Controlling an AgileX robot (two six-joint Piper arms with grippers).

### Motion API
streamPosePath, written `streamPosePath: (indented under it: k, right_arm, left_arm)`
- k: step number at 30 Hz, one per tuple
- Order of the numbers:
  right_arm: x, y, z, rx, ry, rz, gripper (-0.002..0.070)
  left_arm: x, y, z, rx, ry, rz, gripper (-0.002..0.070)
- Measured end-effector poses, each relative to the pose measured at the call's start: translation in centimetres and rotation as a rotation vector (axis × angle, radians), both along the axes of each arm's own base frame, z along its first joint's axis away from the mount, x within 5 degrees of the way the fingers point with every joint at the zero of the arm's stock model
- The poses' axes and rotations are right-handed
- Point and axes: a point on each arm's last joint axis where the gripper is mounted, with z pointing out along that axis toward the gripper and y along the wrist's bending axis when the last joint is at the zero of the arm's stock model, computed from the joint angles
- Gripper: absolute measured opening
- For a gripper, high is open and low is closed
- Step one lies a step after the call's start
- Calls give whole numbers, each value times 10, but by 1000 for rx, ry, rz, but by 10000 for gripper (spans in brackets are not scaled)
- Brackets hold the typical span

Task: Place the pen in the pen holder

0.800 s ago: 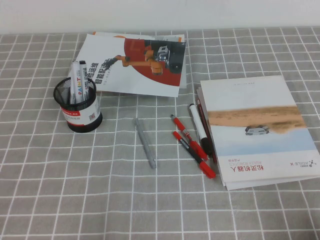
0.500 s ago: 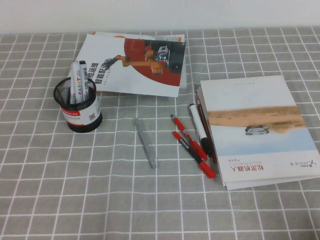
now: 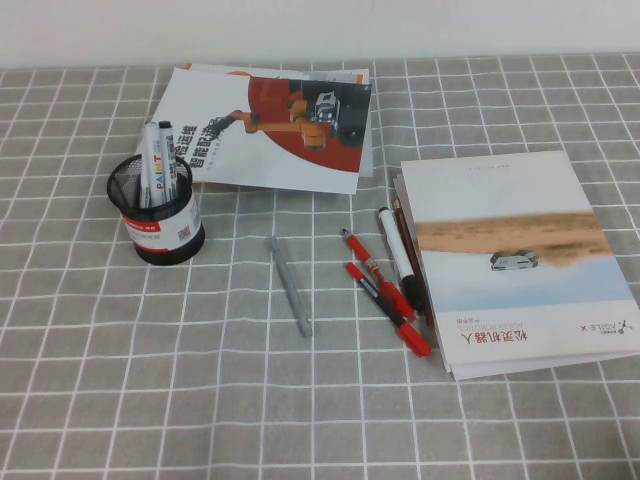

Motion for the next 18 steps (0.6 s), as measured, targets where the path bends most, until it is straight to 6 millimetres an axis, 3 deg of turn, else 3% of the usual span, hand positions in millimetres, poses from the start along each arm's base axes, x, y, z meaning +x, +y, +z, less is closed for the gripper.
streamPosePath:
  k: [10, 18]
  right_arm:
    - [0, 1, 0, 27, -1, 1, -12]
    - [2, 15, 20, 861, -132, -3, -13]
  left_arm:
    - [0, 0, 0, 0, 0, 0, -3]
    - [0, 0, 0, 0, 0, 0, -3]
